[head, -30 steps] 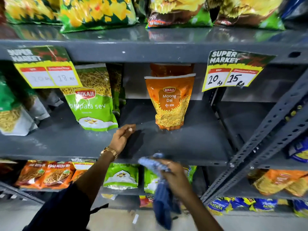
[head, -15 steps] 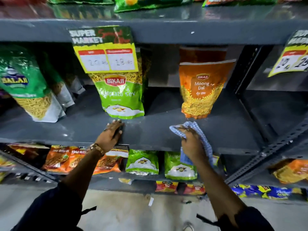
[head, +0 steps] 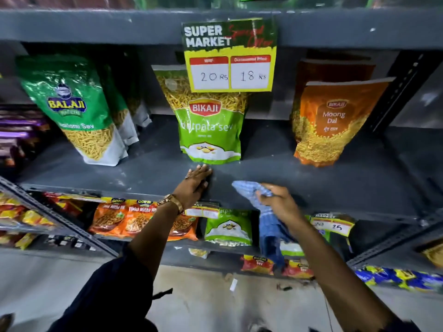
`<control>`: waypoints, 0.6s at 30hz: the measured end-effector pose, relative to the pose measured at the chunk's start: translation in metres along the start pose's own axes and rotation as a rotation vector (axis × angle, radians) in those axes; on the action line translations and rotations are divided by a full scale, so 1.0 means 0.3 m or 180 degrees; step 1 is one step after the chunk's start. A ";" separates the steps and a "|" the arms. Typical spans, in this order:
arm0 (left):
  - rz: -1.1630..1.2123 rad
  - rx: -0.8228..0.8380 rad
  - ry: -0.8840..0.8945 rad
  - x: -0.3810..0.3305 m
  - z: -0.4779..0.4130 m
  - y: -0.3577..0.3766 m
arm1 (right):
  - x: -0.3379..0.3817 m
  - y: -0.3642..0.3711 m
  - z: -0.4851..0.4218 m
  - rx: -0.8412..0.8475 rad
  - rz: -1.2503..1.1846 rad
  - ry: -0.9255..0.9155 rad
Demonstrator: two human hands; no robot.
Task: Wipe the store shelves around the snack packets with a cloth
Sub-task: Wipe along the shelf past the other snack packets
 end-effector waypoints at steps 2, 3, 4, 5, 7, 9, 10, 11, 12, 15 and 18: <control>0.0145 -0.0075 -0.0002 0.009 -0.006 -0.009 | 0.002 -0.142 0.025 -0.0356 -0.0303 0.0085; 0.0243 -0.0166 0.0024 0.010 -0.008 -0.020 | 0.009 -0.208 0.033 -0.0563 -0.0331 0.0082; 0.0344 -0.0261 0.0057 0.007 -0.009 -0.033 | 0.000 -0.269 0.029 -0.0808 -0.0178 0.0070; 0.0479 -0.0330 0.0056 0.006 -0.004 -0.044 | -0.012 -0.311 0.021 -0.1010 0.0089 0.0037; 0.0878 -0.0496 0.0030 -0.006 0.009 -0.075 | -0.054 -0.317 -0.022 -0.1071 0.0923 0.0049; 0.1493 -0.0704 -0.0054 -0.019 0.029 -0.108 | -0.097 -0.241 -0.071 -0.0900 0.1701 -0.0177; 0.1740 -0.0829 -0.0112 -0.014 0.044 -0.121 | -0.113 -0.192 -0.092 -0.0854 0.1970 -0.0318; 0.1835 -0.0963 -0.0178 0.000 0.060 -0.136 | -0.124 -0.145 -0.116 -0.0860 0.2129 -0.0418; 0.1761 -0.1090 -0.0194 0.012 0.079 -0.153 | -0.127 -0.105 -0.135 -0.0899 0.2222 -0.0444; 0.0672 -0.1206 -0.0218 0.068 0.137 -0.221 | -0.061 0.052 -0.155 -0.0810 0.2452 -0.0634; -0.0240 -0.0865 -0.0159 0.148 0.163 -0.266 | 0.009 0.229 -0.156 -0.0594 0.2534 -0.0901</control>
Point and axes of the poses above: each hand's wrist, its own z-axis away from the middle knuckle, its own y-axis out of the palm, x = y × z, the point moved 8 cm from there along -z, towards the middle knuckle, and after that the axes turned 9 degrees about z, right-handed, at the moved point
